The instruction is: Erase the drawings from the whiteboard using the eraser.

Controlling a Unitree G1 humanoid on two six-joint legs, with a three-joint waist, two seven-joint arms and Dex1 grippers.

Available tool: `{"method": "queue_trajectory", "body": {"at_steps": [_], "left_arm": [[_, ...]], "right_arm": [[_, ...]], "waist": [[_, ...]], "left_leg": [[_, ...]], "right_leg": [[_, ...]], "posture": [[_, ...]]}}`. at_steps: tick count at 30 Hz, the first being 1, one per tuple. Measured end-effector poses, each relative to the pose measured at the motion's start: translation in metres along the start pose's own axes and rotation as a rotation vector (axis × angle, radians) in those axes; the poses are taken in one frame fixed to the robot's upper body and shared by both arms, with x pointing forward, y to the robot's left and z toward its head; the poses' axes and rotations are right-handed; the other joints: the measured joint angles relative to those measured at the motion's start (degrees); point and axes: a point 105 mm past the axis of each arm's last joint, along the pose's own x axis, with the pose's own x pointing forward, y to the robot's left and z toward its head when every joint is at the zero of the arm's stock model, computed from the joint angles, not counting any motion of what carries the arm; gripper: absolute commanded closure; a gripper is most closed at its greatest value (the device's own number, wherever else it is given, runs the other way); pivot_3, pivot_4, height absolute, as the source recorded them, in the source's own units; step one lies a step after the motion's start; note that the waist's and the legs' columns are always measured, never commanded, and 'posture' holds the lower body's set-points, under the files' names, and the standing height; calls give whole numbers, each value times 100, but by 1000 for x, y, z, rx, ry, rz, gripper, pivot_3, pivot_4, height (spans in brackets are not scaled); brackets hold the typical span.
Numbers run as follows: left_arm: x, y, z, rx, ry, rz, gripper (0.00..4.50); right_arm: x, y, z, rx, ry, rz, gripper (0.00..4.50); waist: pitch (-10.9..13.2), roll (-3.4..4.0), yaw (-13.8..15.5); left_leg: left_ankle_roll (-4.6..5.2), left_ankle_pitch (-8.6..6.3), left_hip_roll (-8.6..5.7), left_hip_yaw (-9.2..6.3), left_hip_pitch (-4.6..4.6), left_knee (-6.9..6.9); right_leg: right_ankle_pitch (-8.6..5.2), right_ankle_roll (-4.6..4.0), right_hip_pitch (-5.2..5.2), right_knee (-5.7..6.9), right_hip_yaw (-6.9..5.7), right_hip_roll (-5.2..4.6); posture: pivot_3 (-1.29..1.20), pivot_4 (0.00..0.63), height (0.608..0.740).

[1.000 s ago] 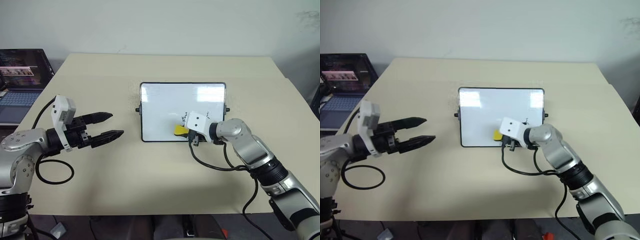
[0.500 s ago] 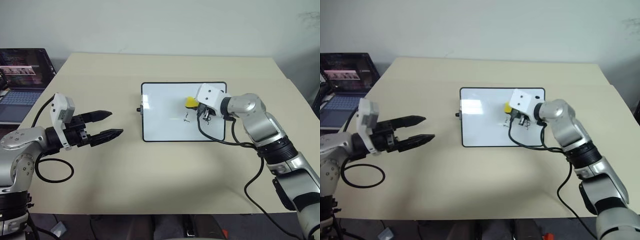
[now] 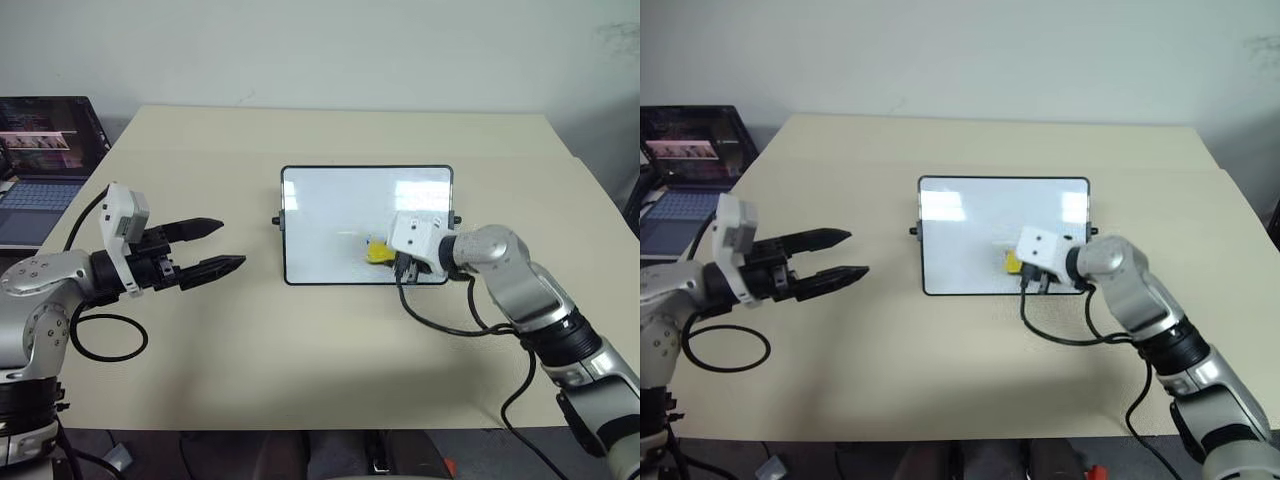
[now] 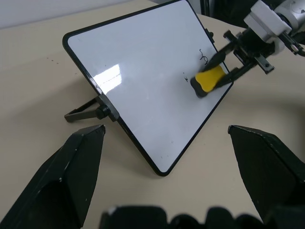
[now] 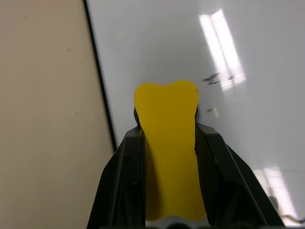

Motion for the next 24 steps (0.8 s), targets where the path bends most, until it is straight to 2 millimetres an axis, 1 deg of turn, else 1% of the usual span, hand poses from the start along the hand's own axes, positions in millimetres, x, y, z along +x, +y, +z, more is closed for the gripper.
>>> {"method": "queue_trajectory", "body": {"at_steps": [3,7,15,17,21,24], "left_arm": [[0,0,1,3,0,0,0],[1,0,1,4,0,0,0],[4,0,2,4,-1,-1,0],[4,0,2,1,2,2,0],[4,1,2,-5,4,8,0],[5,0,3,0,3,6,0]], "right_arm": [[1,5,-1,-4,12,16,3416],[2,3,-1,-27,20,2,3420],[-3,-30,18,-100,13,-115,3430],[-5,-37,22,-121,16,-147,3430],[-9,-48,26,-140,15,-189,3431],[-14,-61,28,-151,15,-253,3431]], "waist": [[0,0,-3],[0,0,-5],[0,0,-4],[1,1,-4],[1,1,-4],[1,1,-3]], "left_leg": [[0,0,0,1,0,0],[0,0,0,0,0,0],[0,0,0,1,0,1],[0,0,-1,0,-3,-2],[-1,-1,-1,-2,-9,-4],[-1,-1,-2,-1,-10,-4]], "right_leg": [[-5,9,-1,-1,0,0],[-11,19,-1,0,0,0],[-10,16,-2,0,1,0],[1,-2,-4,0,0,0],[3,-5,-7,-2,-2,0],[3,-5,-8,-2,-3,0]], "posture": [[0,150,740],[0,150,740],[0,150,740],[0,150,740],[0,150,740],[0,150,740]]}}
